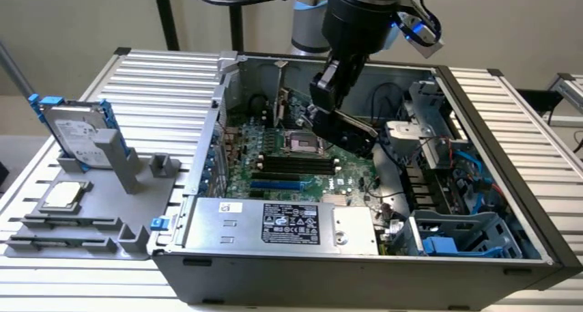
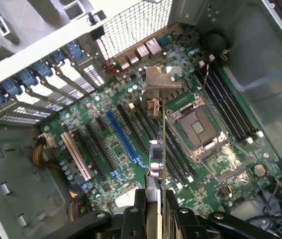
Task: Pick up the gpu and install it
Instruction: 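Insert the gpu into the slot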
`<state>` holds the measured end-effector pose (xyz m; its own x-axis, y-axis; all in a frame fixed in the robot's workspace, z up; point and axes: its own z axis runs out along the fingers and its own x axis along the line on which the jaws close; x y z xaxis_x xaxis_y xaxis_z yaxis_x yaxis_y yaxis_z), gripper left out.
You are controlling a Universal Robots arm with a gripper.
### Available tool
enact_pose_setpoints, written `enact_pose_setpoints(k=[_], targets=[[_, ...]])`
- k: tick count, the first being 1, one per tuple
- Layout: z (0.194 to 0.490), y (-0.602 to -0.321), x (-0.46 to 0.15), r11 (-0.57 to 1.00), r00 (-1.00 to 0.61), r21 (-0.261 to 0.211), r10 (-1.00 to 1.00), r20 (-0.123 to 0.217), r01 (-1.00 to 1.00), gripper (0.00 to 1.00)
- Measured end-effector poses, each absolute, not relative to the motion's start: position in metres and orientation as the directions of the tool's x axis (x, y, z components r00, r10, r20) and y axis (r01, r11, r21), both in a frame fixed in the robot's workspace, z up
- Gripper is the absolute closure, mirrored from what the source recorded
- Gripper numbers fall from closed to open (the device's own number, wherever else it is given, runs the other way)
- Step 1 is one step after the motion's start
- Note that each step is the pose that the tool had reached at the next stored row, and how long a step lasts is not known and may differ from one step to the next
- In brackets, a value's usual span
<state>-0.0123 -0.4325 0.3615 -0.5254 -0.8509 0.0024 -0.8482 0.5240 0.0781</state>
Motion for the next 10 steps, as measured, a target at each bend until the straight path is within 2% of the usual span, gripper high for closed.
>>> enact_pose_setpoints(k=[10], targets=[[0.349, -0.433, -0.012, 0.361, -0.362, 0.078, -0.932, 0.002, -0.929, 0.73]])
